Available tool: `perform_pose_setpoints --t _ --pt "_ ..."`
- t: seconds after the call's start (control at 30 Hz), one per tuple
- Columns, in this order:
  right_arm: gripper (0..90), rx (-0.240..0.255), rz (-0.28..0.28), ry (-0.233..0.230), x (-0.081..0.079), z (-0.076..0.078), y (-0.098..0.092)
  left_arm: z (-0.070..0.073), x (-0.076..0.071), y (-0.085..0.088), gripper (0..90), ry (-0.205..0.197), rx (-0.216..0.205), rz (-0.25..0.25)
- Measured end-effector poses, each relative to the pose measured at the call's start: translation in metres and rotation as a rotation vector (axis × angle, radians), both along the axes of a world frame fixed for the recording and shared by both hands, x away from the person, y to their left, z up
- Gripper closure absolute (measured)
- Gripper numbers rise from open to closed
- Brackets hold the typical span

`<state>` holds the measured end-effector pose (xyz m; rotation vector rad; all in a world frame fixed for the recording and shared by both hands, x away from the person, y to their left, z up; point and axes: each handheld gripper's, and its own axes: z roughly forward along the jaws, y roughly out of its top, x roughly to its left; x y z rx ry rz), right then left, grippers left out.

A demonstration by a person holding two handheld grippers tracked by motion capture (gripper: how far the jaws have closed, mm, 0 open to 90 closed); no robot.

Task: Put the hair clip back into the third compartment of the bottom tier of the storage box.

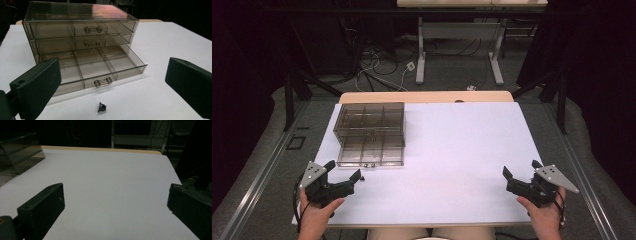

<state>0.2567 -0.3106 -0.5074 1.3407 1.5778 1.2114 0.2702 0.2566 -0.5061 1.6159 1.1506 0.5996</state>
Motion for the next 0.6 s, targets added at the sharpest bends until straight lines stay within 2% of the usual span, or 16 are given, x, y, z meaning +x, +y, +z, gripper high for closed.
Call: perform_pose_setpoints --t 0.03,0.13,0.4,0.53,0.6 --pt "0.7 -0.004 -0.006 -0.011 0.0002 -0.0011 -0.0012 0.0000 0.0003 -0.0015 0.2 -0.003 0.008 -0.001" --pt "2.5 0.009 0.002 0.007 0.0011 -0.0039 -0.0027 -0.0016 0.0011 -0.0068 0.3 -0.008 0.033 -0.012" --pt "7.4 -0.013 0.035 0.006 0.0019 -0.0055 -0.0017 -0.0024 0.0009 -0.0103 0.3 0.000 0.025 -0.027" --pt "7.7 -0.010 0.022 0.001 0.0013 -0.0059 -0.0018 -0.0005 0.0001 -0.0105 0.6 -0.003 0.011 -0.026" --pt "7.7 -0.005 0.021 0.017 0.0004 -0.0058 -0.0020 0.0013 0.0002 -0.0091 1.5 0.004 0.009 -0.030"
